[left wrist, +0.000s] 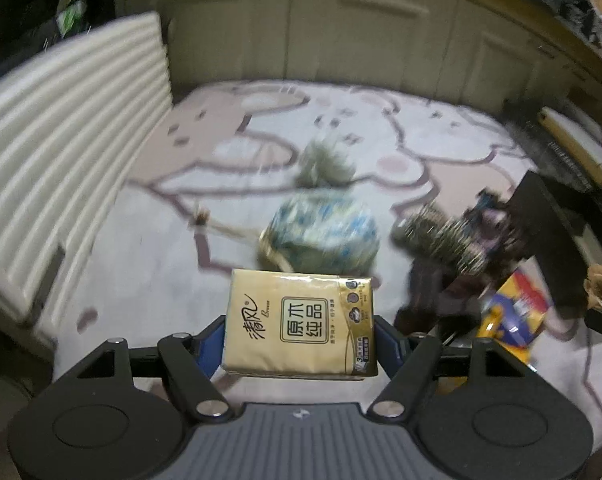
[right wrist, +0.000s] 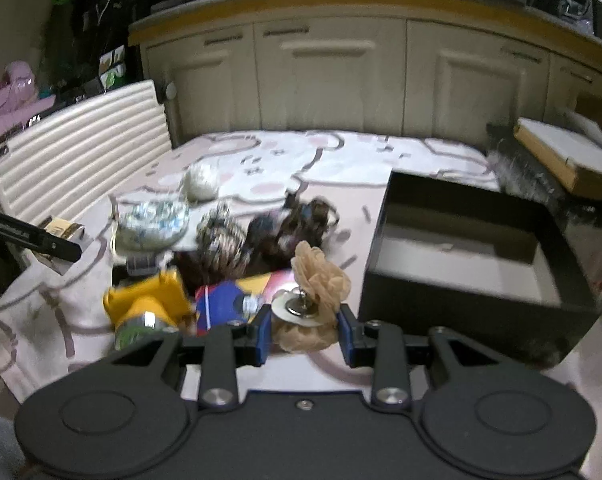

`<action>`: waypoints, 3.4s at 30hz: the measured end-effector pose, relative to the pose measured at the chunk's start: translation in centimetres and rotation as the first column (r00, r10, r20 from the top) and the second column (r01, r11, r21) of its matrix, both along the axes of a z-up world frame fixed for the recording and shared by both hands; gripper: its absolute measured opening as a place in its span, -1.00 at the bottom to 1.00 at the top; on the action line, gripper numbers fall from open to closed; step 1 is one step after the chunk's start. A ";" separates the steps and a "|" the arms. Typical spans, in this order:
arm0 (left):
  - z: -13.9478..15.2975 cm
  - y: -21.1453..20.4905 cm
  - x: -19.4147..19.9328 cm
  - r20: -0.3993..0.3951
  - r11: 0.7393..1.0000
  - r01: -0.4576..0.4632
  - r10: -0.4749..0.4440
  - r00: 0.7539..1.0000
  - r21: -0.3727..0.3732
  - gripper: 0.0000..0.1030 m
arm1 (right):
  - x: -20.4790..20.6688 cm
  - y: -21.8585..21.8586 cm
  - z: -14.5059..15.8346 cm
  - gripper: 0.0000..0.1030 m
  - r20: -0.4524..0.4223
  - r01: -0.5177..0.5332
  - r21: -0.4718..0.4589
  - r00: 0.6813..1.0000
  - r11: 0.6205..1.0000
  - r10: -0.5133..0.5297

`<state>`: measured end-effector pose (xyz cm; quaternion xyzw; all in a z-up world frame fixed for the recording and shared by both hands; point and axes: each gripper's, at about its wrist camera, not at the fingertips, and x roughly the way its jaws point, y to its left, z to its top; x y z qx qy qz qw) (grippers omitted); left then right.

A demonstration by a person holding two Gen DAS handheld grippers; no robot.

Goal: Organize objects
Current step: 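Close the left gripper on the tissue pack while the right gripper grasps the scrubber, then carry the tissue pack and scrubber over the black box and release both, then withdraw both open tools from the black box back toward the bed items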

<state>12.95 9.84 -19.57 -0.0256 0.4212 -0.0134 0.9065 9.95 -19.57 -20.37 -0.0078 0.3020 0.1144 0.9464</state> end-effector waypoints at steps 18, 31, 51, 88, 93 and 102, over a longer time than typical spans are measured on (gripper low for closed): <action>10.9 -11.5 4.5 0.142 0.885 0.457 -0.465 0.874 0.086 0.43 | 5.7 -4.7 10.4 -0.33 0.054 -0.008 0.007 0.999 1.000 0.007; 7.9 -21.9 9.2 0.104 0.605 0.775 -0.796 0.597 0.184 0.43 | 10.2 -8.7 9.2 -0.33 0.009 0.114 0.036 0.993 0.993 -0.115; 0.6 -29.8 12.2 -0.114 0.144 0.974 -0.980 0.166 0.177 0.44 | 10.2 -13.8 3.3 -0.33 -0.193 0.250 0.152 0.956 0.956 -0.220; -2.1 -24.3 17.5 -0.126 0.639 0.760 -0.769 0.627 -0.120 0.96 | 17.8 -14.0 -0.9 -0.03 -0.325 0.319 0.347 0.923 0.882 -0.206; -2.1 -24.4 17.4 -0.139 0.651 0.748 -0.759 0.637 -0.125 0.96 | 17.1 -14.2 -1.1 -0.49 -0.397 0.326 0.239 0.893 0.915 -0.214; -1.4 -24.5 17.1 -0.144 0.650 0.744 -0.760 0.634 -0.158 0.84 | 15.9 -12.6 -3.1 -0.81 -0.502 0.253 0.176 0.854 0.951 -0.135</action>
